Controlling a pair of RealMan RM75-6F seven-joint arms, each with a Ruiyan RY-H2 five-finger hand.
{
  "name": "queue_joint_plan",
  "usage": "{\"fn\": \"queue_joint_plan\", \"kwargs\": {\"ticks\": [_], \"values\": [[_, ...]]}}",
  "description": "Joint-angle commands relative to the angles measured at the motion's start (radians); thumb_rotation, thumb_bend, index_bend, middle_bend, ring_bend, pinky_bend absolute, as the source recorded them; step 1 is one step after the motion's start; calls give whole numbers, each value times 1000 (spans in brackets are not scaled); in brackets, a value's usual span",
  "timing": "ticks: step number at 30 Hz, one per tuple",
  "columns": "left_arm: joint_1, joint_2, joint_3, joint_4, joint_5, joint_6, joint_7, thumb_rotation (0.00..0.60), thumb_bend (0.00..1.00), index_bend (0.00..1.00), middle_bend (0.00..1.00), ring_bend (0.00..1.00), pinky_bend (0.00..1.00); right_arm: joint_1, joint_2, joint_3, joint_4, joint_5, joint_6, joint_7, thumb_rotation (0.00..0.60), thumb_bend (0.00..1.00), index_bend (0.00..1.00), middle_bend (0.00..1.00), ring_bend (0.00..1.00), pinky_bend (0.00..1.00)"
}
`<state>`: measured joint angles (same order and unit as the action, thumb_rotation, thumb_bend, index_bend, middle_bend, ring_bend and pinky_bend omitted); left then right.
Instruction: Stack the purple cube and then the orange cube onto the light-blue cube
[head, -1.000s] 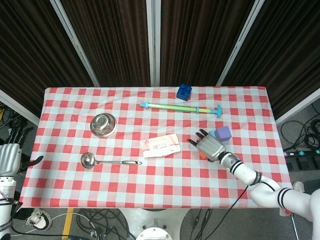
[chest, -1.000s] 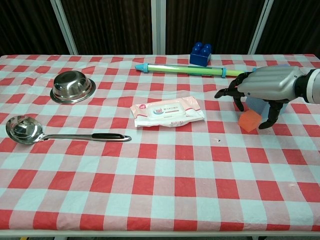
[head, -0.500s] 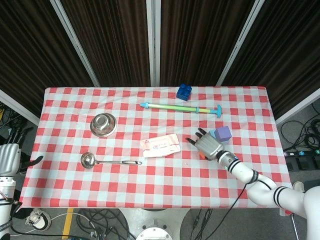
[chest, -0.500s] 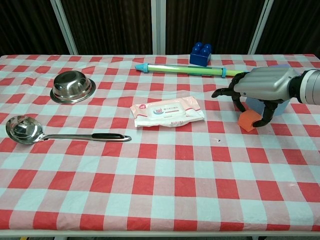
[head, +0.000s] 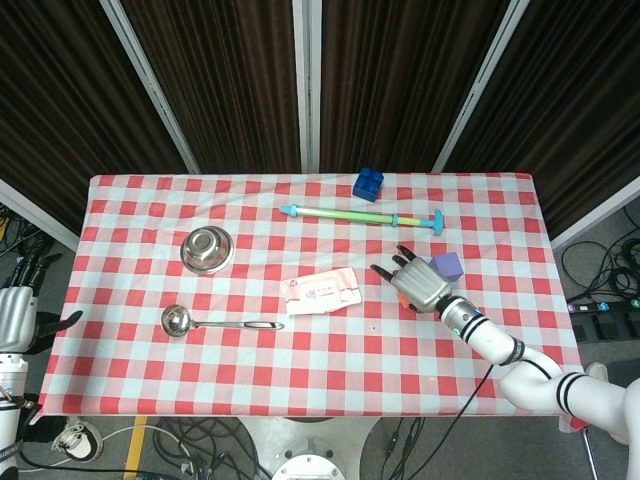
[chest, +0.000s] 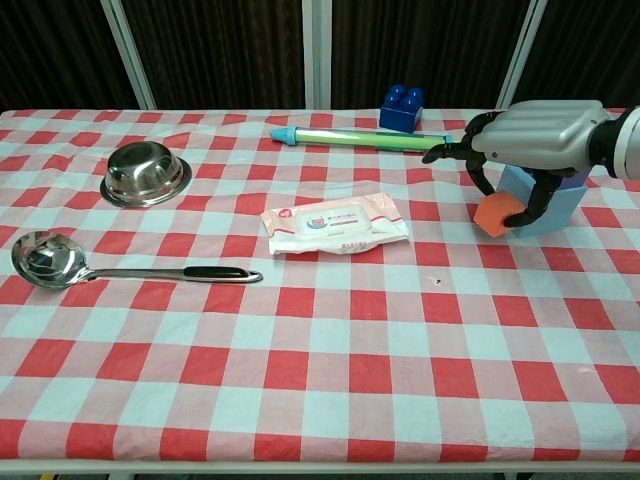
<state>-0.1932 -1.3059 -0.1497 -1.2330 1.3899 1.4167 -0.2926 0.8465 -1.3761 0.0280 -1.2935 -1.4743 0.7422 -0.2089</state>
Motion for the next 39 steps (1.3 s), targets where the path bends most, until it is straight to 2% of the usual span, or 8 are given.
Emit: {"fn": "queue_joint_plan", "kwargs": {"ticks": [1,13,19,24,30,39], "values": [[2,2,0,-2,0,2,-2,600,60,224,202,144,314,3,31,25,-44,11,24,-22,600,134,0,501,152,64],[0,6,4,-11,5,-3,0,600,60,224,202,144,314,14,177,120,-235,70,96,-101,600,146,0,508,160,65],[-3,4,7,-14,9,-9,3,600,60,223,202,145,314,3,267,146,-297,144,103,-160,600,150,0,515,177,64],[-3,3,9,-14,11,-10,4,600,60,224,202,144,314,-9,305,145,-305,211,95,-196,600,149,0,514,177,64],[-5,1,11,-15,13,-12,8,600,61,224,202,144,315,-11,318,134,-289,334,41,-212,600,149,0,514,177,64],[-7,-2,13,-11,13,-18,10,600,60,223,202,144,314,1,328,115,-289,460,0,-246,600,149,0,514,177,65]]}}
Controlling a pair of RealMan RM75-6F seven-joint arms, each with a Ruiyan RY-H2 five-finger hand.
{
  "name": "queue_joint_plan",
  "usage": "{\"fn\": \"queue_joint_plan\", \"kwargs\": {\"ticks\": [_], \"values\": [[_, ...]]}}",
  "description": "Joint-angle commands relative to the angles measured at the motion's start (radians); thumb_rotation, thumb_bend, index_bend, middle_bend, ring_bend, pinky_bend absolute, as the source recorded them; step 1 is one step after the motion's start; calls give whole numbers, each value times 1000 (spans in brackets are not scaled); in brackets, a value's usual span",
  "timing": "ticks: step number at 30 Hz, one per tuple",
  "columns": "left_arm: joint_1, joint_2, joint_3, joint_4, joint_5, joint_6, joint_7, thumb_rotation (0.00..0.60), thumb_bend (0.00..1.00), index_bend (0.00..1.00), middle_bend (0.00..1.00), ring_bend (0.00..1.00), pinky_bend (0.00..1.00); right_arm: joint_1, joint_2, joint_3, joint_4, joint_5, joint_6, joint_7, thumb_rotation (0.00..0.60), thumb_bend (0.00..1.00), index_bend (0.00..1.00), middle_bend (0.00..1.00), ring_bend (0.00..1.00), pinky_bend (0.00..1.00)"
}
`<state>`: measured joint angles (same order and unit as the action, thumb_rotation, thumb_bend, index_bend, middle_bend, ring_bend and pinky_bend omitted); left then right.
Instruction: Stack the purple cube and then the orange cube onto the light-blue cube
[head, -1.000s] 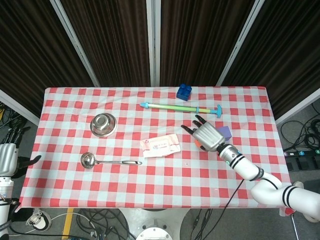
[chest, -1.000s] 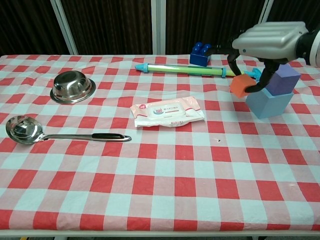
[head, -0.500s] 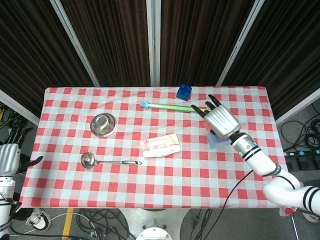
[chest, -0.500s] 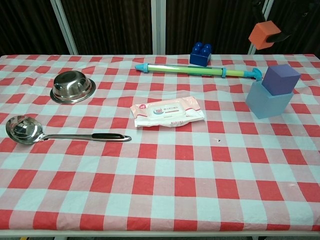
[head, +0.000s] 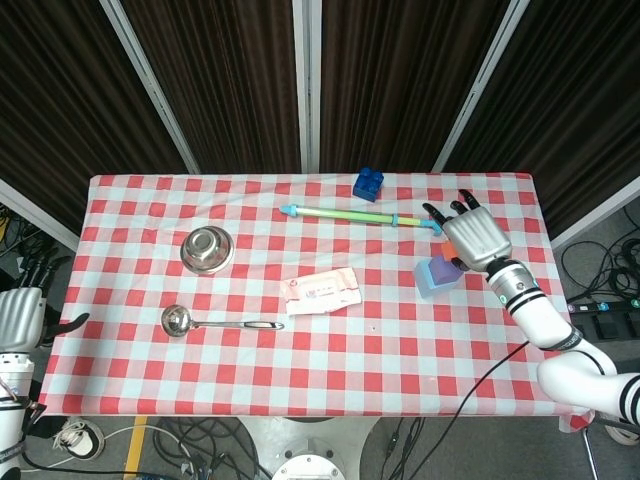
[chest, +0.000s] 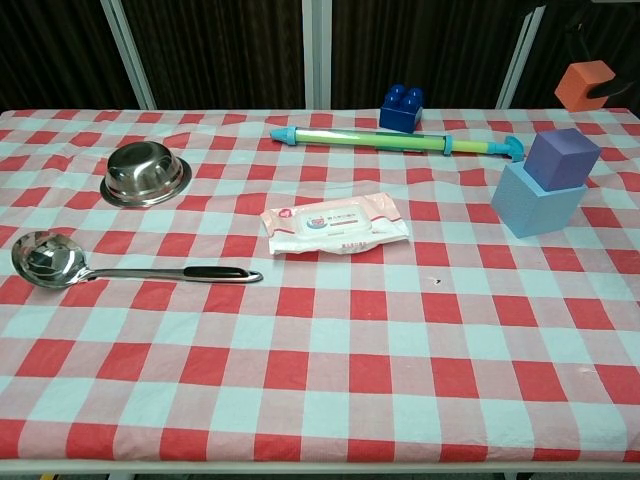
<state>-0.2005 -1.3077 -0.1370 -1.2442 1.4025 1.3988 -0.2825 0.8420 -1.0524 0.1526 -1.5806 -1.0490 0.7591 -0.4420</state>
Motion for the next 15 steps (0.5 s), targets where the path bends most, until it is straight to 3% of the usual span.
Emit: {"fn": "queue_joint_plan", "kwargs": {"ticks": [1,15], "values": [[0,0,1,0,0,0,0,600,60,223,202,144,314,8,4,-13,-2,41,-19,-17,600,150,0,514,177,65],[0,0,-1,1,-1,1,-4,600,60,224,202,144,314,27,-11,-42,5,53,-30,-20,600,150,0,514,177,65]]}}
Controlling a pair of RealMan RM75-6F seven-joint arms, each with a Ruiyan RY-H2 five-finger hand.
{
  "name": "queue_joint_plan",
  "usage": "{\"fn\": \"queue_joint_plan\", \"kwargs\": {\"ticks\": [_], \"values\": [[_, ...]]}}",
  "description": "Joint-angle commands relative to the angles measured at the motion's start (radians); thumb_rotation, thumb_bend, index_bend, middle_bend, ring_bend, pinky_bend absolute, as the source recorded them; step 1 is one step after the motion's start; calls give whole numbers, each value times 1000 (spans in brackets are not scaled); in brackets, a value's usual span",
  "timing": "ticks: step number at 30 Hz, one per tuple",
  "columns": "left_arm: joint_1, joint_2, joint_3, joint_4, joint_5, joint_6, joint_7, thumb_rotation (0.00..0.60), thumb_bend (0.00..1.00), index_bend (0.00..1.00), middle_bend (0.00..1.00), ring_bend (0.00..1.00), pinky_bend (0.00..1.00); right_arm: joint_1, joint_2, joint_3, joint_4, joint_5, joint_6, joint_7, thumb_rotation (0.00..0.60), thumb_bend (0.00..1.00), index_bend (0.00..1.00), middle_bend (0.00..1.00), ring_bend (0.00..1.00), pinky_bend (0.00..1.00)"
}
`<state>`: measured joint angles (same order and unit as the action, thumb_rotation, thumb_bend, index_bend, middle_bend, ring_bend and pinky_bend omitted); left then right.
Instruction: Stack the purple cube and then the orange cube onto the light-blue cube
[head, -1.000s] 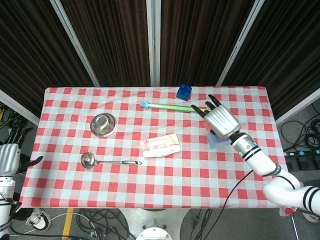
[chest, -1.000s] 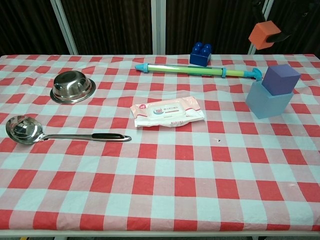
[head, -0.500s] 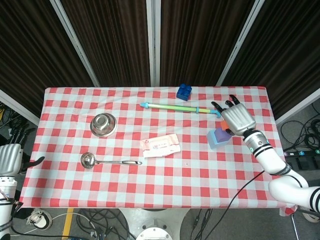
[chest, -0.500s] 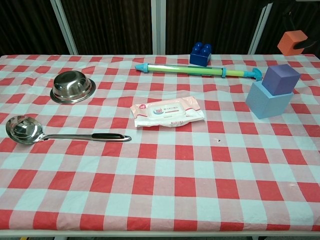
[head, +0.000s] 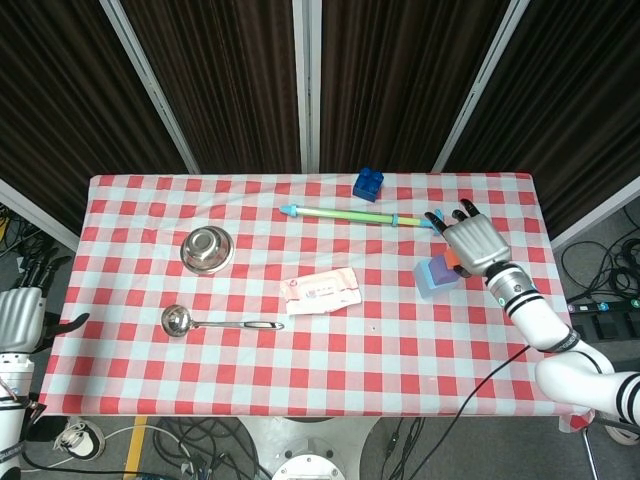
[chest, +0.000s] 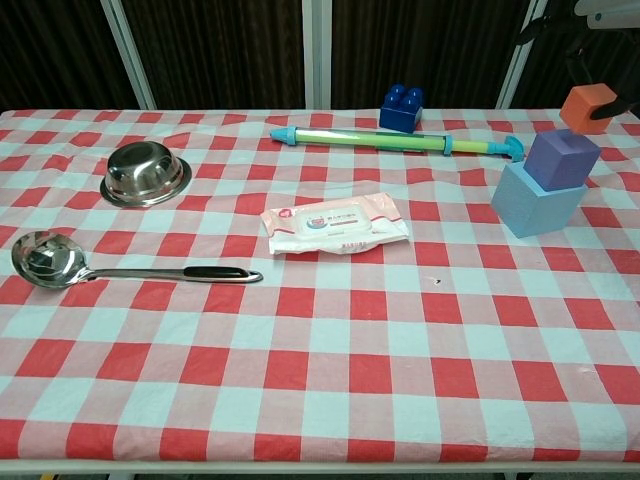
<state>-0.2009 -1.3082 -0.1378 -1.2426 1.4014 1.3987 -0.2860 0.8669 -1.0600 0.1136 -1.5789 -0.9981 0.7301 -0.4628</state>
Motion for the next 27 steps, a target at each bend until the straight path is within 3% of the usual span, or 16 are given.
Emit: {"fn": "queue_joint_plan", "kwargs": {"ticks": [1,27], "values": [[1,0,1,0,0,1,-1,600,60,223,202,145,314,2,-6,-4,6,3,-2,2,600,149,0,514,177,65],[1,-3,1,11,-3,-7,-13,600,60,224,202,145,314,2,-46,-26,59,-35,0,52,600,138,0,512,177,65]]}}
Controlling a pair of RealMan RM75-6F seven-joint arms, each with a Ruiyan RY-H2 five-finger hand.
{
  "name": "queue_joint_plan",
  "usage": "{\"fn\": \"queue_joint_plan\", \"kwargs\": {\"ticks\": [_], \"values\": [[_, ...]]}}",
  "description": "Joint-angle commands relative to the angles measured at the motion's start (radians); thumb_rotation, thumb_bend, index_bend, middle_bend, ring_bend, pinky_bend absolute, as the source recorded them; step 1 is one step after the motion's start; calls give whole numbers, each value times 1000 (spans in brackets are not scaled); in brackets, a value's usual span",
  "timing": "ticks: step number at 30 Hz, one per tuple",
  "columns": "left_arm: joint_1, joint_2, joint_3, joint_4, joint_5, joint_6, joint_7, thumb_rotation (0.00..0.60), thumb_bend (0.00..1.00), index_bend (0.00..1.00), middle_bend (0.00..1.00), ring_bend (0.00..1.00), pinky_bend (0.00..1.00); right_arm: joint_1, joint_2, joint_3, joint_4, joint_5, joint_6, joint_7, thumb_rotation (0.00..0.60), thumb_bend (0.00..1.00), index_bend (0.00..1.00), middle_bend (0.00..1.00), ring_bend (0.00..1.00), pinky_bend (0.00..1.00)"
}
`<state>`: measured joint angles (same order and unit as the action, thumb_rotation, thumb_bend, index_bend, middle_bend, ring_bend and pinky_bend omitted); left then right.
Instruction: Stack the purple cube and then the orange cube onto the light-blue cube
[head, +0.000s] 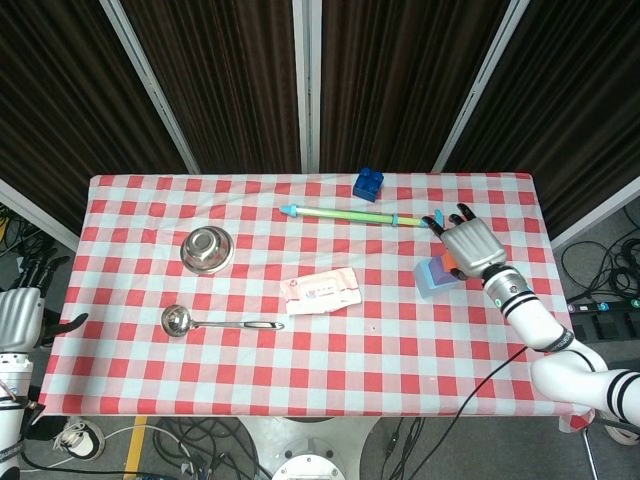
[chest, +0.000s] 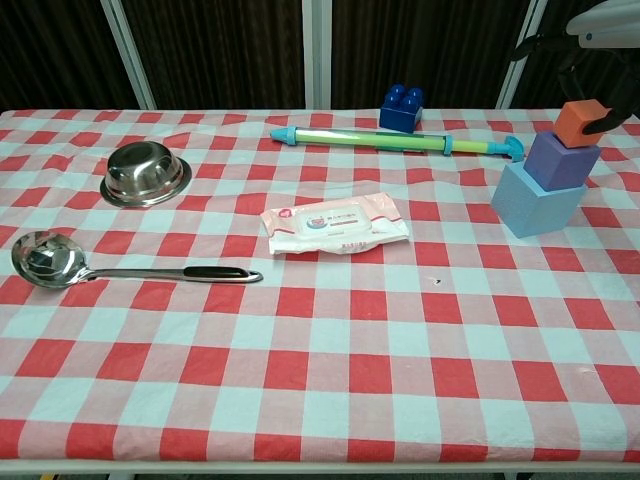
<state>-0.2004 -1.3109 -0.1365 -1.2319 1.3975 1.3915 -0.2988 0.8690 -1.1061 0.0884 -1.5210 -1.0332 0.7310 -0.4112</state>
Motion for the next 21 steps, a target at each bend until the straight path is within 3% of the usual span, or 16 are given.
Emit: {"fn": "queue_joint_plan", "kwargs": {"ticks": [1,8,21], "values": [[0,0,0,1,1,0,0,600,60,223,202,144,314,0,0,-2,1,1,-1,0,600,138,0,512,177,65],[1,0,-1,1,-2,0,-2,600,60,224,202,144,314,5,-5,-5,6,5,-5,-6,600,116,0,502,177,66],[1,4,-3,-1,-2,1,-10,600,60,224,202,144,314,-2,32,14,-45,-33,20,38,600,7,0,332,75,54]]}}
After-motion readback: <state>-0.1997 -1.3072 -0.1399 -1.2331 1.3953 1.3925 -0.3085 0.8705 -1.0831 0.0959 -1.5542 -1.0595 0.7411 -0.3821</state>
